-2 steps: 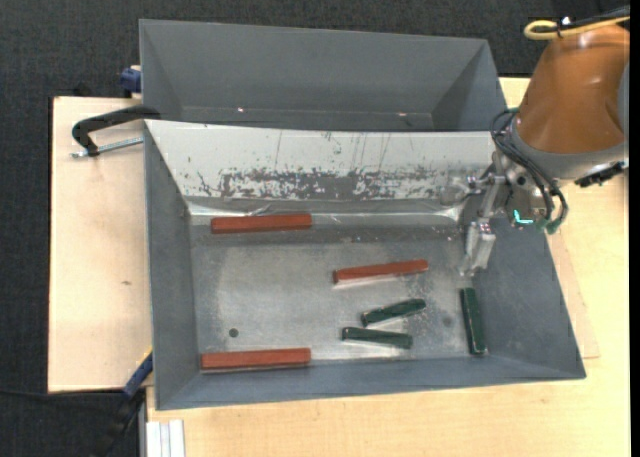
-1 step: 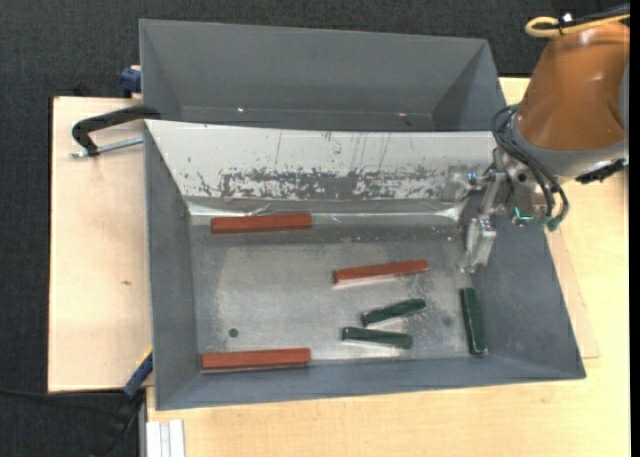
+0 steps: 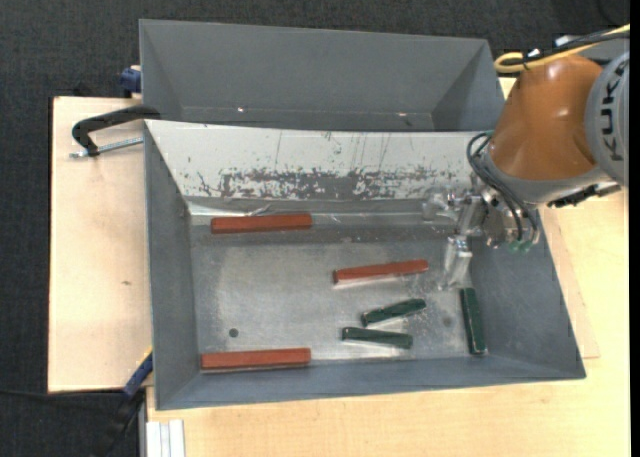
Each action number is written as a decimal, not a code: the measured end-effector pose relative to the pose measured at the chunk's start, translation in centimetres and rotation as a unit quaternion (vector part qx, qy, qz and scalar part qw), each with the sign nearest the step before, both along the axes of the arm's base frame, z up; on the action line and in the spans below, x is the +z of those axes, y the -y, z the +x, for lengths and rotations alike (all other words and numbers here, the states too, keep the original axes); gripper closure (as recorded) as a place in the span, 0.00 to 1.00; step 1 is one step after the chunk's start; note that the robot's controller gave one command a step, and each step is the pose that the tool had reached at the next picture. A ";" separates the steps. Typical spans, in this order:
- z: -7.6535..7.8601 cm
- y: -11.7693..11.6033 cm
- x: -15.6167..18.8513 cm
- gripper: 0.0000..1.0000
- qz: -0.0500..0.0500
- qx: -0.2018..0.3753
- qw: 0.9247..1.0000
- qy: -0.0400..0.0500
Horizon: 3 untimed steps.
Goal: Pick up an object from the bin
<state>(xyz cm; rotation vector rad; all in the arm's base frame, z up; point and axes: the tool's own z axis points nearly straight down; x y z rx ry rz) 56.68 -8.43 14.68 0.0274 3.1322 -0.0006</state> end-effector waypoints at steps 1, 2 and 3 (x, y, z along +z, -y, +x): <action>-0.3 -3.1 -7.0 1.00 0.000 0.188 0.982 -0.003; -0.2 -3.0 -7.0 1.00 0.000 0.188 0.982 -0.003; 0.4 -3.6 -2.0 1.00 0.000 0.205 0.979 -0.004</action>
Offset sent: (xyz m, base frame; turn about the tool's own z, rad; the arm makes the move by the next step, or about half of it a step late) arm 0.0000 0.0000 0.0000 0.0000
